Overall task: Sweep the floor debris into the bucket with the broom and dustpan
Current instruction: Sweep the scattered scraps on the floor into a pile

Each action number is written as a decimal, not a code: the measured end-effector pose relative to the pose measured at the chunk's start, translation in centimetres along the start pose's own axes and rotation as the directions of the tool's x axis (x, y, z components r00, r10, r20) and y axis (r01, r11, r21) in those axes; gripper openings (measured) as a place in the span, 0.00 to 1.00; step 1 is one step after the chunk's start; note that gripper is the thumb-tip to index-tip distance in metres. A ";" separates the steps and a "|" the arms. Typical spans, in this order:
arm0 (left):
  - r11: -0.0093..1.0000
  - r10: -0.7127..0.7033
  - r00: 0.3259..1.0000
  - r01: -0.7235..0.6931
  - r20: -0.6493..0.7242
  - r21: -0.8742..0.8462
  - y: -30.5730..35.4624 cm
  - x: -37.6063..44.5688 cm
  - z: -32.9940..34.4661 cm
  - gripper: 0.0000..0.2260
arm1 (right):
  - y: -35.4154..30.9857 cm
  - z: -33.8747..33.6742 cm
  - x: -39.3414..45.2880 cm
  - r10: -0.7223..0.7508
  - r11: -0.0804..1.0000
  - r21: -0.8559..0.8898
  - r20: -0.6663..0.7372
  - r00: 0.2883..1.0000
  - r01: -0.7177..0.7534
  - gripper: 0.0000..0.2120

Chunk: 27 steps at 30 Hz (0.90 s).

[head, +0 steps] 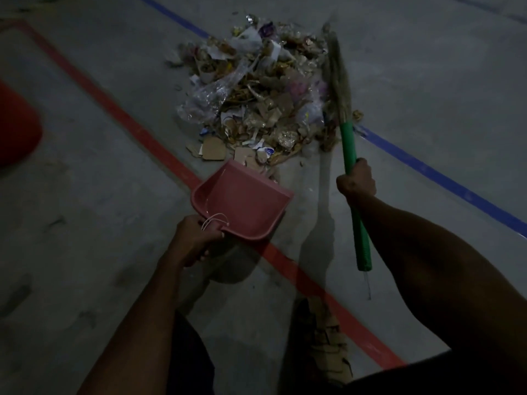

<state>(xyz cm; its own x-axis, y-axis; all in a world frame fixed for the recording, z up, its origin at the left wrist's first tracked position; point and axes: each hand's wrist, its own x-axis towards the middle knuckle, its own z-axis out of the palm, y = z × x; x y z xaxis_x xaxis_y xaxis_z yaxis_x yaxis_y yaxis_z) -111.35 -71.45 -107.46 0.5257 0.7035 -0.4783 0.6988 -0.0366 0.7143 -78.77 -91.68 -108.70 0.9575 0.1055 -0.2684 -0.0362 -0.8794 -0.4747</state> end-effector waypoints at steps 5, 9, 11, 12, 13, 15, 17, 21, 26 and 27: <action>0.998 -0.042 0.998 0.041 0.036 0.047 -2.6 -1.2 -0.3 0.11 | 1.4 1.9 -1.8 0.072 0.994 0.074 0.104 0.992 -0.080 0.25; 0.996 -0.047 0.998 0.044 0.045 0.074 -5.0 -1.7 -0.9 0.11 | 1.3 2.3 -2.4 0.079 0.989 0.112 0.130 0.988 -0.094 0.26; 0.996 -0.051 0.998 0.047 0.041 0.080 -5.9 -2.0 -1.1 0.12 | 1.0 2.2 -2.8 0.067 0.986 0.142 0.141 0.988 -0.087 0.25; 0.995 -0.054 0.998 0.051 0.035 0.087 -6.2 -2.0 -1.3 0.12 | 0.9 2.3 -2.8 0.058 0.986 0.150 0.141 0.988 -0.079 0.25; 0.995 -0.046 0.999 0.044 0.025 0.094 -6.4 -1.9 -1.4 0.14 | 0.7 2.5 -2.9 0.049 0.986 0.153 0.141 0.989 -0.071 0.25; 0.990 -0.019 1.000 0.018 0.002 0.137 -6.7 -0.8 -1.8 0.21 | 0.6 3.0 -3.2 0.025 0.986 0.159 0.141 0.990 -0.047 0.25; 0.954 0.033 0.999 -0.028 -0.011 0.298 -6.8 0.8 -1.8 0.31 | 0.7 3.5 -3.5 0.019 0.984 0.172 0.145 0.989 -0.044 0.24; 0.875 0.128 0.991 -0.098 -0.031 0.475 -4.3 1.1 -0.9 0.23 | 1.2 4.4 -3.6 0.012 0.978 0.202 0.156 0.988 -0.044 0.23; 0.815 0.192 0.978 -0.116 -0.077 0.567 -4.8 1.7 -1.0 0.24 | 1.7 4.9 -3.4 0.017 0.974 0.221 0.167 0.986 -0.054 0.23; 0.809 0.193 0.978 -0.112 -0.080 0.577 -5.0 1.8 -0.9 0.23 | 1.7 5.0 -3.5 0.014 0.973 0.223 0.169 0.986 -0.052 0.23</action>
<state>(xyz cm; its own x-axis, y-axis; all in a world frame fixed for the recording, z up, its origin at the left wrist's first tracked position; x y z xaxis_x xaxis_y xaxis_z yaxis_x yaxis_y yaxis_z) -114.32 -69.30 -111.41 0.6100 0.7378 -0.2890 0.7862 -0.5179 0.3373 -83.60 -91.22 -112.72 0.8949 0.1699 -0.4126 -0.1490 -0.7579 -0.6351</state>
